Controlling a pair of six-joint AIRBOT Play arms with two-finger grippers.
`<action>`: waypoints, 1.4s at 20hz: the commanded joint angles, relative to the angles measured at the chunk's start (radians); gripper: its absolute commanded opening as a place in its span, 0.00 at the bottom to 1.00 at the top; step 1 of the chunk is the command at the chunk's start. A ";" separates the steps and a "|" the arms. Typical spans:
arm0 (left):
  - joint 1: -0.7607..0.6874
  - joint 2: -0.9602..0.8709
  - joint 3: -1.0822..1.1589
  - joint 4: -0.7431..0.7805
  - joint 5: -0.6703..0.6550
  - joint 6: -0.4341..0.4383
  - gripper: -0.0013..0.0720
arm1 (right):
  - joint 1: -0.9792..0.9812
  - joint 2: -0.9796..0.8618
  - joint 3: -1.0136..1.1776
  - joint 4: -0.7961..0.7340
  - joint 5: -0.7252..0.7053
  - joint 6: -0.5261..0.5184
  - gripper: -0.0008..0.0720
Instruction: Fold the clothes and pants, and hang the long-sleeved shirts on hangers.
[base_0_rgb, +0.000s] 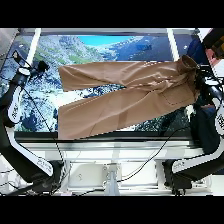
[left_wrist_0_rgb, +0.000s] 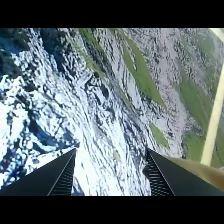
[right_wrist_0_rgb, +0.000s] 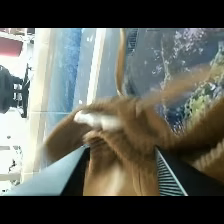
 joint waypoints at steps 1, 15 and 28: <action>0.010 0.018 0.000 0.005 -0.155 0.062 0.71 | 0.000 0.021 0.001 -0.066 -0.005 -0.010 0.69; 0.213 0.182 -0.077 0.070 -0.873 0.129 0.71 | -0.338 0.206 0.031 -0.574 0.637 -0.024 0.68; 0.053 0.183 -0.370 0.153 -0.960 0.129 0.71 | -0.348 0.210 0.032 -0.568 0.724 -0.064 0.68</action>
